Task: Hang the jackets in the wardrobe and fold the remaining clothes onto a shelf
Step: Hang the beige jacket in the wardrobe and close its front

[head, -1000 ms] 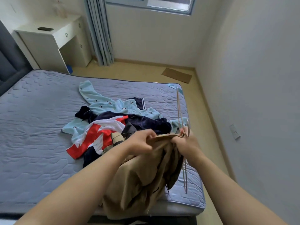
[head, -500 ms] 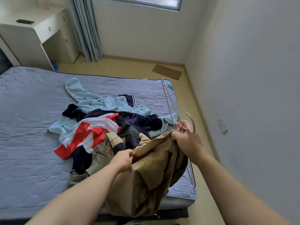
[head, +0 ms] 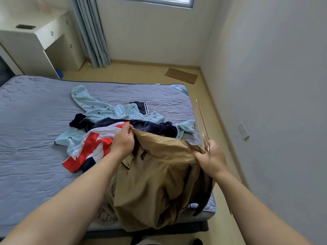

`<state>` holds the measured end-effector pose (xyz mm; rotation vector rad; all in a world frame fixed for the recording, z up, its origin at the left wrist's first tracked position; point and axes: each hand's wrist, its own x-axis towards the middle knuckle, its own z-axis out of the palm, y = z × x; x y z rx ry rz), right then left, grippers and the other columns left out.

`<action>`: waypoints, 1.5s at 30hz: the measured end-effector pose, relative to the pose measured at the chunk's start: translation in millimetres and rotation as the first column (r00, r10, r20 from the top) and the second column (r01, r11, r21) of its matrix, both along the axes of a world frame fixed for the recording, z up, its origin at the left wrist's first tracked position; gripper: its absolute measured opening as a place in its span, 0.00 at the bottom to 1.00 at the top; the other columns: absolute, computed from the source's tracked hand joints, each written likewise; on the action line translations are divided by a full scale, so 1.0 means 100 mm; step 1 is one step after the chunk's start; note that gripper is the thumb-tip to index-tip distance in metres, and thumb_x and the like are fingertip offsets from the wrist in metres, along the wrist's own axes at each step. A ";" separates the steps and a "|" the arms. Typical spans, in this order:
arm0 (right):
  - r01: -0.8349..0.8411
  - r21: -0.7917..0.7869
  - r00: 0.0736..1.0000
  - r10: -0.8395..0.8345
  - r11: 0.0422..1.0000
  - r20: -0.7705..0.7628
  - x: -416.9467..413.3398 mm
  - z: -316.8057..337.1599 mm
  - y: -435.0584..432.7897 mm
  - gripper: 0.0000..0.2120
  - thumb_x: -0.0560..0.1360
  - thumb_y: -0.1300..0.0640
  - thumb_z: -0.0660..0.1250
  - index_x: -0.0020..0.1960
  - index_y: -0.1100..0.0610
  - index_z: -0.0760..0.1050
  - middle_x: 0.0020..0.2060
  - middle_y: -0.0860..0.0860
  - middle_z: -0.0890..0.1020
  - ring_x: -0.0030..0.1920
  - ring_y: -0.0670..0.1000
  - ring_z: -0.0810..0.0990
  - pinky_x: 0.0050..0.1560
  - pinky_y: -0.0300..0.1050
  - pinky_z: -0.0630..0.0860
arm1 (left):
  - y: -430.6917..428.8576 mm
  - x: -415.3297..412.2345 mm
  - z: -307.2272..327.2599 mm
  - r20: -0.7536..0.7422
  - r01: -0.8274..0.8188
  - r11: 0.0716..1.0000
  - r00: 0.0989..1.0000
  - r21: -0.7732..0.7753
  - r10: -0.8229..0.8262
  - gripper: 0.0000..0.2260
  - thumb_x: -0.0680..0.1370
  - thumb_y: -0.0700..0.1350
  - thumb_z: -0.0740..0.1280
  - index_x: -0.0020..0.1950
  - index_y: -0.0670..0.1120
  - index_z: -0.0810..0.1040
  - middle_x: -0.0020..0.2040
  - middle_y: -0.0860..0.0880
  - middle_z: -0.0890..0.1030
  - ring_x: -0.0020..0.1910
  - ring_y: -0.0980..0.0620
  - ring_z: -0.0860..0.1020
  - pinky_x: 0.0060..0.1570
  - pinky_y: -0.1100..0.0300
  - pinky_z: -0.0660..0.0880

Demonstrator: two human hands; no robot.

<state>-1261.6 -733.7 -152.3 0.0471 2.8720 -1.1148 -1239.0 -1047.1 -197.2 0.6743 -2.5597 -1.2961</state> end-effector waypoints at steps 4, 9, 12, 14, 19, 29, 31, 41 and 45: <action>0.016 0.005 1.000 -0.016 1.000 0.011 -0.05 0.00 0.00 0.17 0.72 0.59 0.70 0.39 0.50 0.60 0.34 0.50 0.72 0.33 0.49 0.69 0.31 0.43 0.62 | -0.02 0.01 0.22 -0.009 0.012 0.999 1.000 -0.045 -0.012 0.07 0.83 0.47 0.54 0.49 0.56 0.69 0.39 0.46 0.80 0.41 0.42 0.78 0.42 0.47 0.73; -0.009 0.019 0.998 0.007 1.000 0.065 -0.08 0.02 -0.11 0.13 0.70 0.63 0.66 0.43 0.52 0.63 0.38 0.51 0.74 0.39 0.56 0.73 0.33 0.43 0.64 | 0.05 0.00 0.64 -0.069 0.176 0.969 0.979 -0.172 -0.190 0.07 0.84 0.45 0.57 0.56 0.53 0.73 0.37 0.50 0.78 0.38 0.45 0.77 0.40 0.50 0.72; -0.079 0.025 0.987 0.074 0.997 0.144 -0.05 0.03 -0.28 0.18 0.66 0.61 0.73 0.50 0.55 0.67 0.42 0.49 0.75 0.43 0.53 0.76 0.39 0.45 0.71 | 0.18 0.06 0.93 -0.061 0.340 0.852 0.917 -0.398 -0.394 0.06 0.84 0.47 0.61 0.56 0.48 0.77 0.39 0.47 0.81 0.41 0.42 0.78 0.43 0.49 0.75; -0.146 -0.030 0.969 0.149 0.989 0.199 -0.01 0.02 -0.42 0.24 0.64 0.60 0.75 0.54 0.54 0.66 0.46 0.50 0.75 0.46 0.51 0.76 0.44 0.47 0.75 | 0.30 0.12 1.12 -0.027 0.445 0.762 0.856 -0.470 -0.516 0.07 0.83 0.48 0.63 0.54 0.48 0.79 0.41 0.48 0.82 0.41 0.44 0.79 0.44 0.50 0.76; -0.268 -0.237 0.947 0.300 0.934 0.112 0.09 -0.03 -0.78 0.37 0.61 0.62 0.72 0.66 0.54 0.61 0.57 0.52 0.71 0.58 0.53 0.74 0.58 0.50 0.75 | 0.50 0.25 1.40 0.015 0.635 0.632 0.710 -0.444 -0.704 0.05 0.79 0.41 0.67 0.51 0.47 0.82 0.36 0.55 0.78 0.38 0.51 0.74 0.40 0.56 0.71; -0.355 -0.199 0.900 0.392 0.913 0.190 0.02 -0.04 -0.98 0.10 0.60 0.57 0.58 0.41 0.53 0.63 0.35 0.50 0.70 0.35 0.51 0.67 0.35 0.47 0.64 | 0.15 0.30 1.12 0.209 0.722 0.635 0.690 -0.276 -0.693 0.16 0.69 0.50 0.79 0.54 0.55 0.79 0.41 0.60 0.78 0.42 0.65 0.75 0.37 0.72 0.68; -0.331 -0.205 0.921 0.363 0.921 0.143 0.04 -0.05 -1.02 0.10 0.59 0.58 0.54 0.40 0.55 0.63 0.35 0.50 0.69 0.36 0.53 0.66 0.35 0.48 0.62 | 0.03 0.29 1.02 0.304 0.750 0.586 0.660 -0.305 -0.687 0.22 0.66 0.44 0.78 0.58 0.54 0.77 0.46 0.58 0.78 0.44 0.61 0.74 0.40 0.68 0.69; -0.142 -0.405 0.976 0.196 0.903 0.095 -0.20 0.53 -0.90 0.07 0.65 0.60 0.56 0.35 0.49 0.62 0.30 0.41 0.66 0.32 0.49 0.63 0.27 0.34 0.63 | -0.39 0.19 0.15 0.279 0.387 0.914 0.897 -0.121 -0.343 0.06 0.69 0.42 0.72 0.33 0.46 0.78 0.29 0.55 0.80 0.30 0.61 0.80 0.27 0.69 0.70; -0.171 -0.343 0.981 0.191 0.924 0.026 -0.22 0.68 -0.80 0.10 0.60 0.62 0.54 0.35 0.48 0.63 0.33 0.43 0.66 0.33 0.47 0.64 0.31 0.38 0.59 | -0.13 0.10 -0.07 0.104 -0.057 0.938 0.994 0.342 0.023 0.11 0.71 0.45 0.75 0.51 0.46 0.80 0.43 0.49 0.84 0.36 0.59 0.81 0.33 0.67 0.74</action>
